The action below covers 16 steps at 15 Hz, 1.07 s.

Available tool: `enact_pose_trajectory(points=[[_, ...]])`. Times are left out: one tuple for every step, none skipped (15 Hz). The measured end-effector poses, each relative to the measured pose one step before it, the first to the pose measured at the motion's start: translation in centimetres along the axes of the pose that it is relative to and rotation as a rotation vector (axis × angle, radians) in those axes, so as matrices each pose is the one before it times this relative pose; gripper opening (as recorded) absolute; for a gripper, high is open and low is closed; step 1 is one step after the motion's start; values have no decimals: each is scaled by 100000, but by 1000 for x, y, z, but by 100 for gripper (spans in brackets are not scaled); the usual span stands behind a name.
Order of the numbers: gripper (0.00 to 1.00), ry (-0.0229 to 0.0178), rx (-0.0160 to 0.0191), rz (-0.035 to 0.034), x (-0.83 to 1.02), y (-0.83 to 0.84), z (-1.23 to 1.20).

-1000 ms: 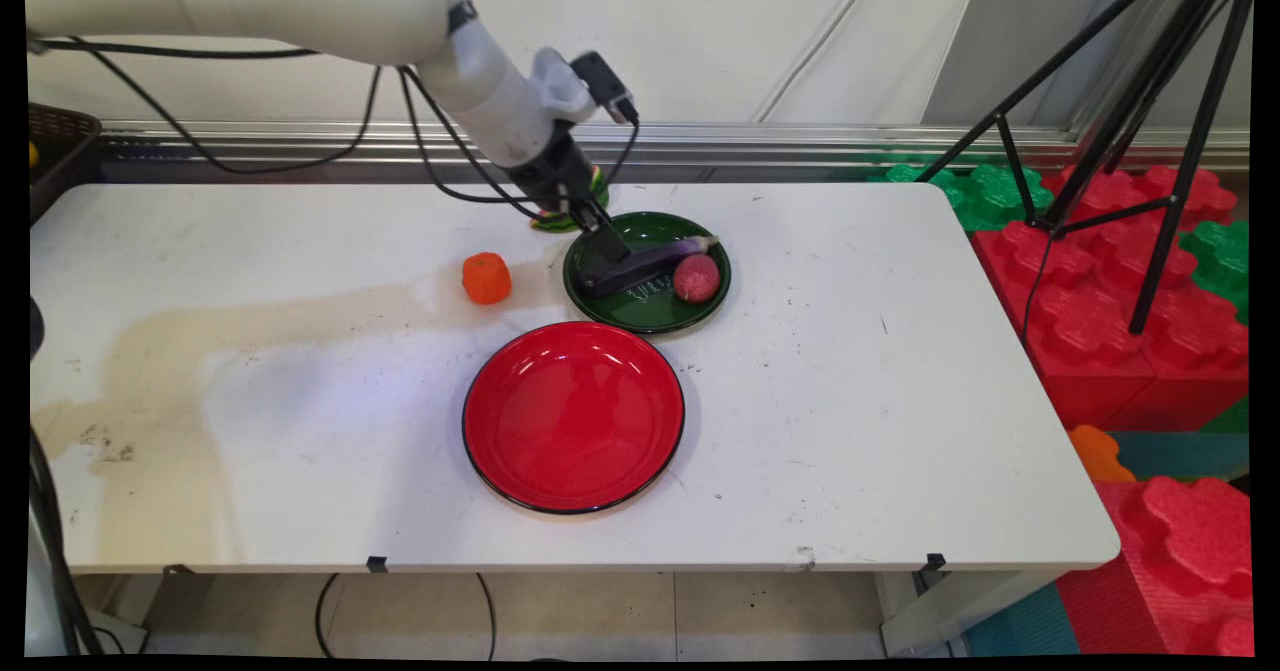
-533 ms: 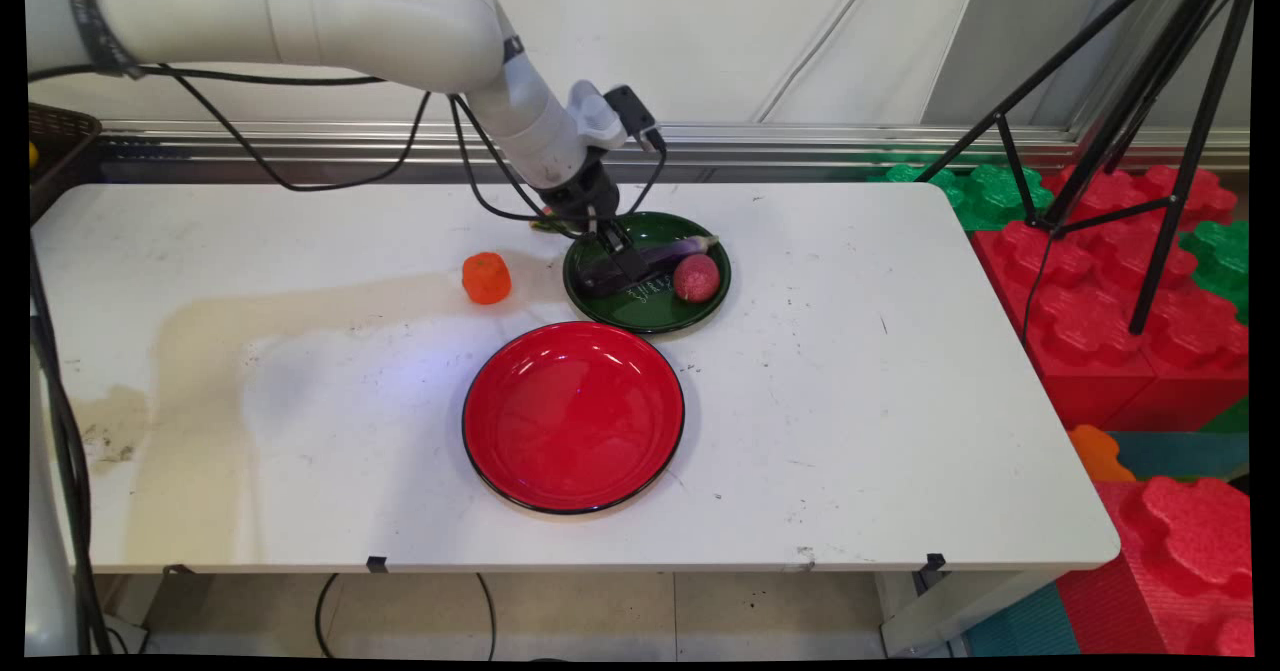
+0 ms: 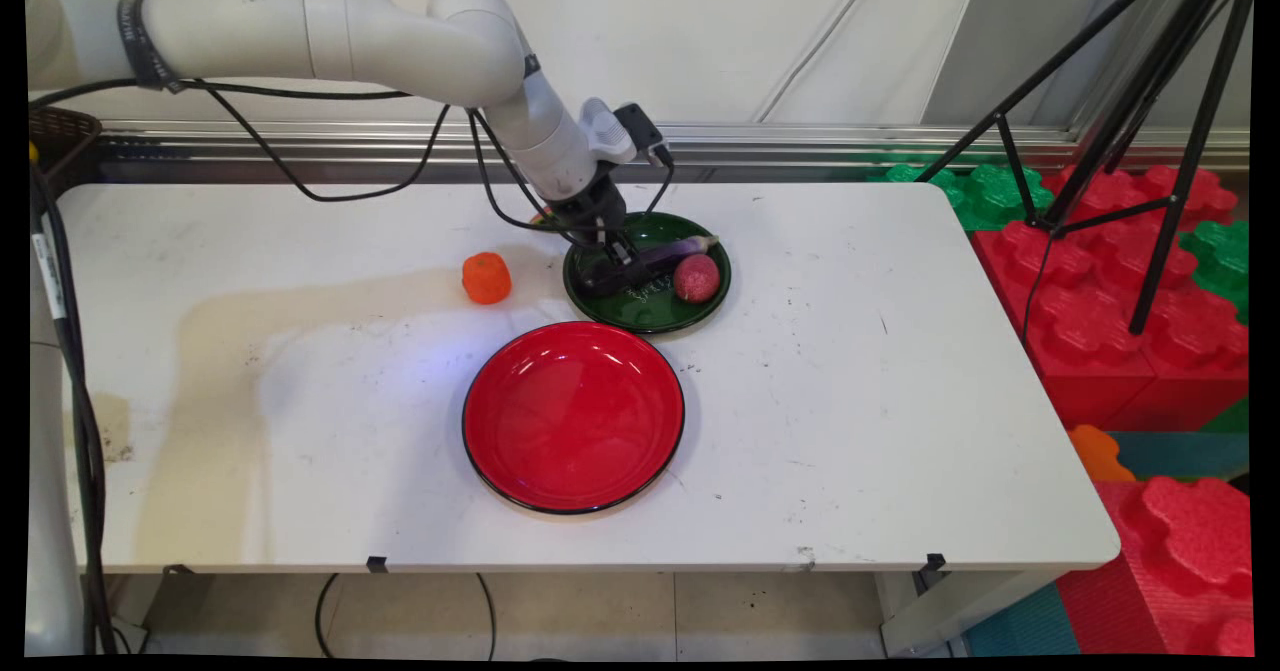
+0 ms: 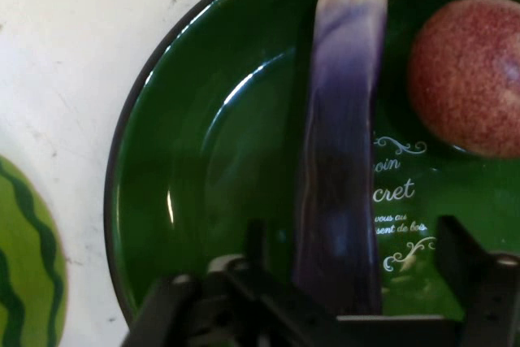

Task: Pick up the eggplant from the green plate, then place the picked object on the table

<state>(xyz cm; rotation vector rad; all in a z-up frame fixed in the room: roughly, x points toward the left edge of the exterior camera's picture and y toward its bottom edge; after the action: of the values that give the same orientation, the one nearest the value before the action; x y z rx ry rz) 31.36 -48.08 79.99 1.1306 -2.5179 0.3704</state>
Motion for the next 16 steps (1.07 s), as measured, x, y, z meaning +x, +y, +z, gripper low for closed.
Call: enact_pose_trajectory(points=[[0, -253, -73, -117, -8, -22, 158], [0, -240, -44, -113, -11, -18, 141], [0, -217, 8, -76, -16, -20, 120], [0, -191, 71, 19, -18, -22, 101], [0, -129, 139, 200, -20, -15, 41], [0, -96, 176, 218, -30, 7, -7], [0, -25, 142, 165, -26, 8, -36], [0, 92, 266, 214, -34, 28, -133], [0, 271, 531, 190, -60, 21, -268], [0, 562, 763, 245, -22, 34, -429], [0, 642, 906, 170, -32, 9, -491], [0, 495, 655, 152, 3, 19, -377], [0, 813, 1044, 251, 19, 30, -641], [0, 1010, 1348, 266, -33, 31, -890], [0, 1124, 1400, 261, -37, 22, -1014], [0, 1042, 1278, 195, -80, -9, -968]])
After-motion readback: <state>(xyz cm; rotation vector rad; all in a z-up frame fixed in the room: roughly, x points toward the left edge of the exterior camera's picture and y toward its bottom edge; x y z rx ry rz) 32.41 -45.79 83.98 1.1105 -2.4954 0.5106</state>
